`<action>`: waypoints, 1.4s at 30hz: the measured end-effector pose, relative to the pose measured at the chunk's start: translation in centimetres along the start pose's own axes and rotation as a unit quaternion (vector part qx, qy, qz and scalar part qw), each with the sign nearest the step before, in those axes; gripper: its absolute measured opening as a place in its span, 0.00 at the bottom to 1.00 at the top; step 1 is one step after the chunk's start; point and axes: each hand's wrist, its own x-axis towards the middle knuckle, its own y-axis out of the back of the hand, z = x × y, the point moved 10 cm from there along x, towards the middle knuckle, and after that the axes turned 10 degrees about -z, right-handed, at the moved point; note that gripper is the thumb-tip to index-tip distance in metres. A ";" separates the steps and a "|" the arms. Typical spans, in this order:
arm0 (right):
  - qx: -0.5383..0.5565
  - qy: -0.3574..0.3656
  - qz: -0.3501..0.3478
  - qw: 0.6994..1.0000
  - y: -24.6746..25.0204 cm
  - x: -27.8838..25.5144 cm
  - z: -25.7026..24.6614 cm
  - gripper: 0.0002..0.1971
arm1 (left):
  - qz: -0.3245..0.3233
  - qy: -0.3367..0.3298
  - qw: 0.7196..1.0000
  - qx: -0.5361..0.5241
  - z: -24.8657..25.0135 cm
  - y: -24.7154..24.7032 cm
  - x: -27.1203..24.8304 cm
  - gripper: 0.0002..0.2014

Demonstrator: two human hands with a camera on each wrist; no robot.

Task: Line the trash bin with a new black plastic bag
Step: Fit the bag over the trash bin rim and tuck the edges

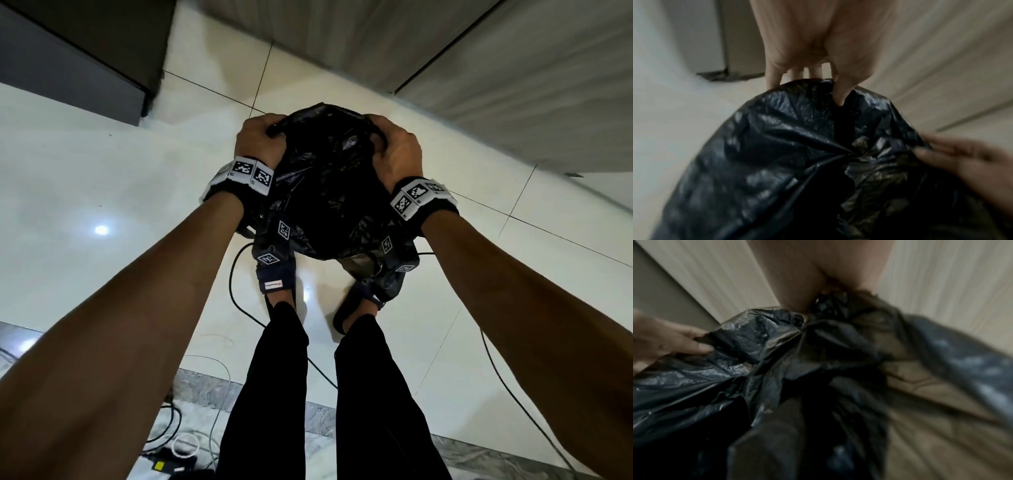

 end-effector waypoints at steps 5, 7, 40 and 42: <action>-0.068 0.009 0.031 0.997 0.7 0.7 -1.1 0.20 | -0.055 -0.142 0.982 0.110 5.5 -1.7 -0.6 0.29; -0.041 0.003 0.042 0.998 1.1 0.5 -0.9 0.20 | -0.067 -0.153 0.976 0.142 6.1 -2.2 -0.2 0.29; -0.062 -0.030 -0.039 0.997 -1.9 -0.4 -1.8 0.14 | -0.046 -0.057 0.991 0.109 3.8 -2.3 0.2 0.19; -0.056 -0.032 -0.032 0.997 -1.2 -0.6 -1.1 0.12 | -0.051 -0.047 0.993 0.094 2.6 -2.0 0.3 0.18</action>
